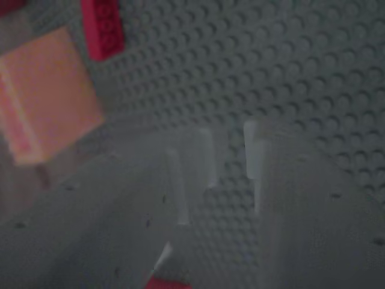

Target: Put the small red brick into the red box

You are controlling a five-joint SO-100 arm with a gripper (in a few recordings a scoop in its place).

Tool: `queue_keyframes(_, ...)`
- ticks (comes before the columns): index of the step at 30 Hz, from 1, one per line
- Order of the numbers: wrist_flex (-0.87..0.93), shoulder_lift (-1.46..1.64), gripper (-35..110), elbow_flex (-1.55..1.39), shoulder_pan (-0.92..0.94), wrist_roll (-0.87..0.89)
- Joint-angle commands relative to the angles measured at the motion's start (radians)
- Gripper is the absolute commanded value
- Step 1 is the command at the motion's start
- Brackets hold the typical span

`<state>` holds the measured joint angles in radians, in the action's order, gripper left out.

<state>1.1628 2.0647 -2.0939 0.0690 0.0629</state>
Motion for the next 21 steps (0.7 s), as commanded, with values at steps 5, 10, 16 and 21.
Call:
queue_keyframes(5,0.233,-0.531,12,0.704,0.043,0.064)
queue_keyframes(10,0.367,-0.770,12,1.060,0.051,0.083)
queue_keyframes(16,0.482,-1.029,13,1.434,0.051,0.109)
queue_keyframes(21,0.494,-1.138,13,1.554,0.051,0.117)
